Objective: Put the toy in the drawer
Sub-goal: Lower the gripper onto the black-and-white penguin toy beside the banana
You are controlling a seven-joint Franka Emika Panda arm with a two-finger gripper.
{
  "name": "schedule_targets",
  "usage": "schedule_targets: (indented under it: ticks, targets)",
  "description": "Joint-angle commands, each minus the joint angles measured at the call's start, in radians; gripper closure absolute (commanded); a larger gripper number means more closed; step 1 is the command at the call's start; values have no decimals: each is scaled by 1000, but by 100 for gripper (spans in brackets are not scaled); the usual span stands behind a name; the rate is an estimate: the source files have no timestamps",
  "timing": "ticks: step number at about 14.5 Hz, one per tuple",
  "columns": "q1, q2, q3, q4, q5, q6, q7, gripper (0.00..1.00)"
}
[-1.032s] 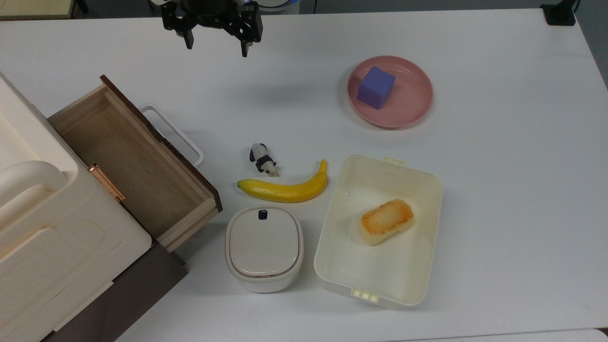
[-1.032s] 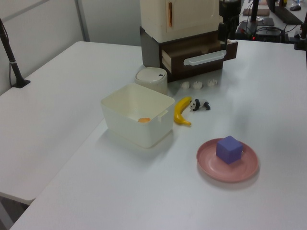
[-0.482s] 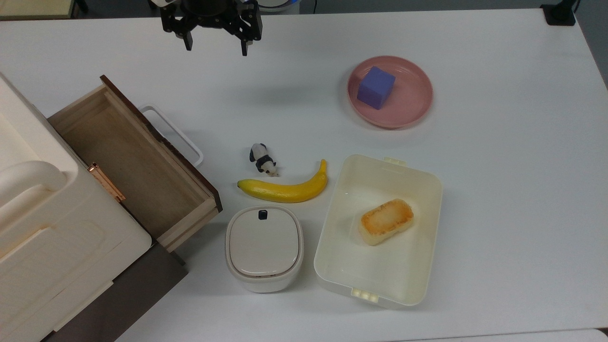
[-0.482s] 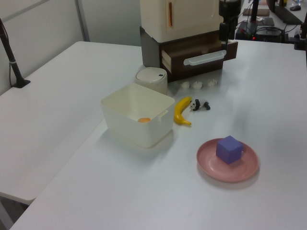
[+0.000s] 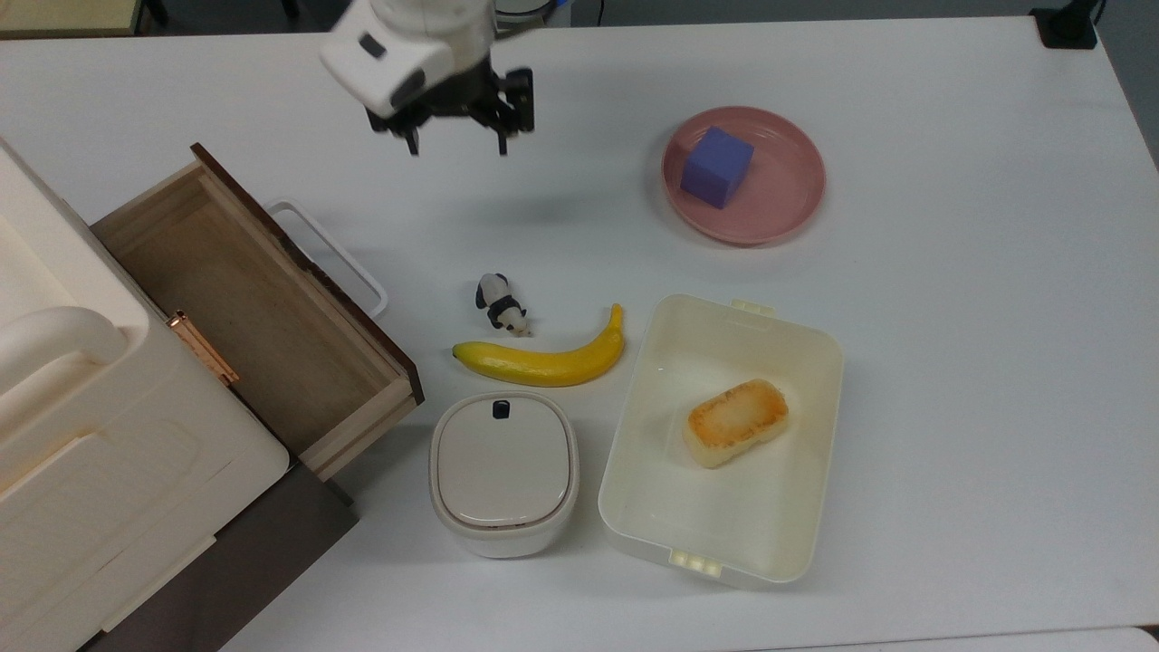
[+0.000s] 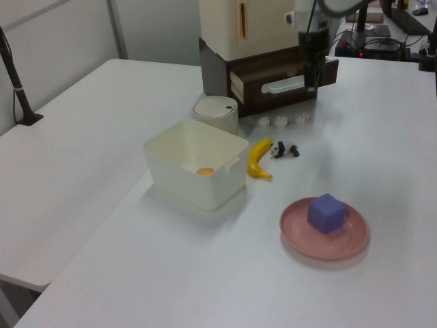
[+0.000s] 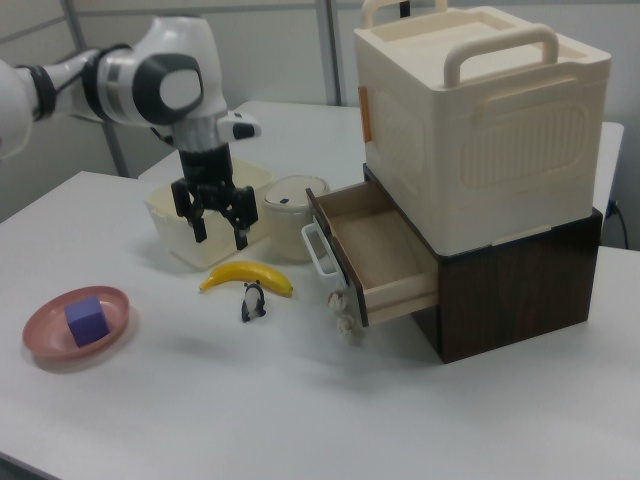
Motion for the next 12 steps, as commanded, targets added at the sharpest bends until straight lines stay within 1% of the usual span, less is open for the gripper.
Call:
schedule_targets:
  ticks: [1, 2, 3, 5, 6, 7, 8, 10, 12]
  targets:
    - [26, 79, -2, -16, -72, 134, -33, 12]
    - [51, 108, -2, -16, -104, 182, -30, 14]
    - [60, 132, -2, -18, -124, 222, -27, 16]
    - [66, 178, -2, -18, -165, 260, -27, 16]
    - [81, 201, -2, -18, -181, 286, -25, 16]
    - [91, 215, -2, -18, -181, 302, -25, 18]
    - [94, 231, -2, -18, -185, 317, -24, 23]
    - [98, 248, -2, -18, -194, 330, -24, 36]
    - [98, 261, -2, -18, -211, 362, -22, 37]
